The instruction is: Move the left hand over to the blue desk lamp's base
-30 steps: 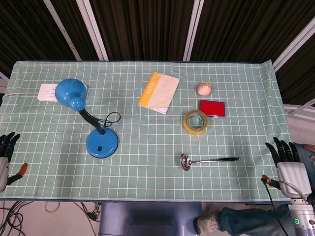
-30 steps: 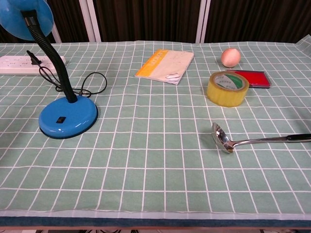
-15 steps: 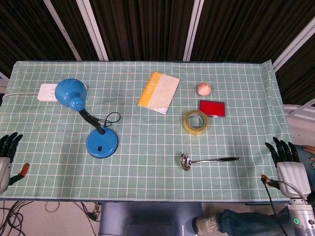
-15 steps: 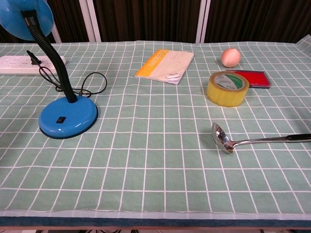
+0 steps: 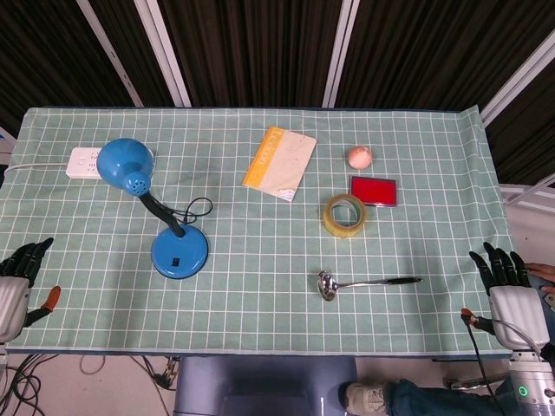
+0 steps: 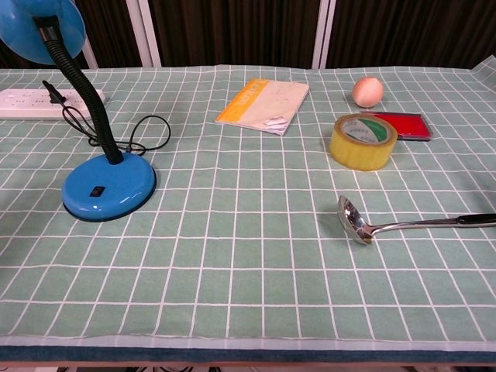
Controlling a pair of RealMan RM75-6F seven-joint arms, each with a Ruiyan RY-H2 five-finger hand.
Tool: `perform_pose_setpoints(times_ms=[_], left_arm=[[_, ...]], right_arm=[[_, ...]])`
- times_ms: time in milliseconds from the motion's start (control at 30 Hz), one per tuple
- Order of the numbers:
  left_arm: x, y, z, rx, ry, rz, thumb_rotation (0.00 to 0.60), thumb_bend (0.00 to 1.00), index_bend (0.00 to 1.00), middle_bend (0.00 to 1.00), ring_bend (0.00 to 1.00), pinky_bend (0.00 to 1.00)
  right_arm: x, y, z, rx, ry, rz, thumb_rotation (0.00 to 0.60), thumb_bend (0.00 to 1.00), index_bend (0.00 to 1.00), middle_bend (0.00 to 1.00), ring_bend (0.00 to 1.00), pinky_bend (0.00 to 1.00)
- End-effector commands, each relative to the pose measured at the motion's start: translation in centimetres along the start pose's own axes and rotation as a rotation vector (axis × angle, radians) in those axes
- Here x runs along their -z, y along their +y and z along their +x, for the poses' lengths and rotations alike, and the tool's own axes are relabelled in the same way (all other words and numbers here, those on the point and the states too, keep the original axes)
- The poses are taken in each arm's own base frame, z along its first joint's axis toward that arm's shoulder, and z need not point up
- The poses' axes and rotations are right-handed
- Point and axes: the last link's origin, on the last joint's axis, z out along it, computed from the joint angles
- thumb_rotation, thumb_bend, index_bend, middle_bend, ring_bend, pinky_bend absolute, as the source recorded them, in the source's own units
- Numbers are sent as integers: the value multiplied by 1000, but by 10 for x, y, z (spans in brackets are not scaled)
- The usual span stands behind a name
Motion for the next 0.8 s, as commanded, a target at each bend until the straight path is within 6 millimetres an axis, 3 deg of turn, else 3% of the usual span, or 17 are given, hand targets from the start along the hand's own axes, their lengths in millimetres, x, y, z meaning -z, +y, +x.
perform_pose_setpoints(times_ms=[33, 133, 300, 600, 800], left_arm=[[-7, 7, -8, 15, -22, -65, 600, 524, 7, 465, 525, 698], [-15, 16, -20, -21, -75, -107, 600, 597, 11, 600, 626, 758], [-32, 42, -44, -29, -166, -172, 600, 695, 32, 728, 724, 815], [-53, 77, -85, -12, -303, -157, 600, 709, 97, 745, 734, 821], [-61, 91, -96, -16, -332, -161, 600, 709, 138, 745, 734, 821]], right_arm=[[0, 0, 1, 2, 2, 0, 600, 169, 125, 37, 71, 0], [1, 0, 1, 1, -1, -4, 600, 168, 125, 37, 92, 0], [1, 1, 0, 5, -5, -13, 600, 168, 125, 37, 105, 0], [2, 4, 2, 12, -9, -24, 600, 168, 125, 37, 106, 0], [2, 6, 2, 18, -9, -25, 600, 168, 125, 37, 106, 0]])
